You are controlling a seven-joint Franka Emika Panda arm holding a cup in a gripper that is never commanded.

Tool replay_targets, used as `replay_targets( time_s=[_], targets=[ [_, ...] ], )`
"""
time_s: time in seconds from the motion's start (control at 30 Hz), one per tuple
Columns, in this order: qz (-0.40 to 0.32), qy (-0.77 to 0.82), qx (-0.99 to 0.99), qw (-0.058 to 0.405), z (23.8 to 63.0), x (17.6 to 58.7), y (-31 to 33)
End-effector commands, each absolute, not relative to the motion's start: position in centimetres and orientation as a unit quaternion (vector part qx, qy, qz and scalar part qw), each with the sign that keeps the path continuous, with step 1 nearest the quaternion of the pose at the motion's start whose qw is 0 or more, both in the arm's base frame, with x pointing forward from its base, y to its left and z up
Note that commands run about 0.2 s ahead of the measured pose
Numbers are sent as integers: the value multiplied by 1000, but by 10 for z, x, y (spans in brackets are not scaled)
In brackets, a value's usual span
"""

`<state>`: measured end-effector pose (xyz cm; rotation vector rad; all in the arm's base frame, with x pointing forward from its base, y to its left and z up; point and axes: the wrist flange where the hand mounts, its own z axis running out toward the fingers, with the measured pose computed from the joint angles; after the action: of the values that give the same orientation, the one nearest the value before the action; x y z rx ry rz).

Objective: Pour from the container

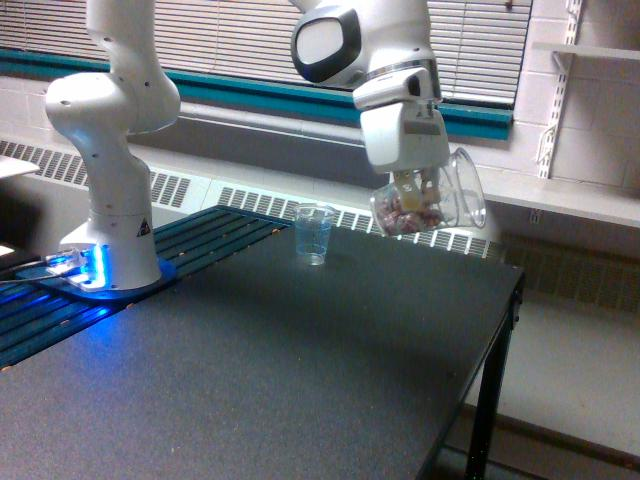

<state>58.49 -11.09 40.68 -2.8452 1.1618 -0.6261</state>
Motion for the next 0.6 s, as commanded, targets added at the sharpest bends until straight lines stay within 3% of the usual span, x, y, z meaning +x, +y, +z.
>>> replay_targets(
  time_s=[0.03,0.6],
  targets=[
    [-224,306,-925,8,425,585,-58],
    [-252,174,-952,10,429,537,59]
  ],
)
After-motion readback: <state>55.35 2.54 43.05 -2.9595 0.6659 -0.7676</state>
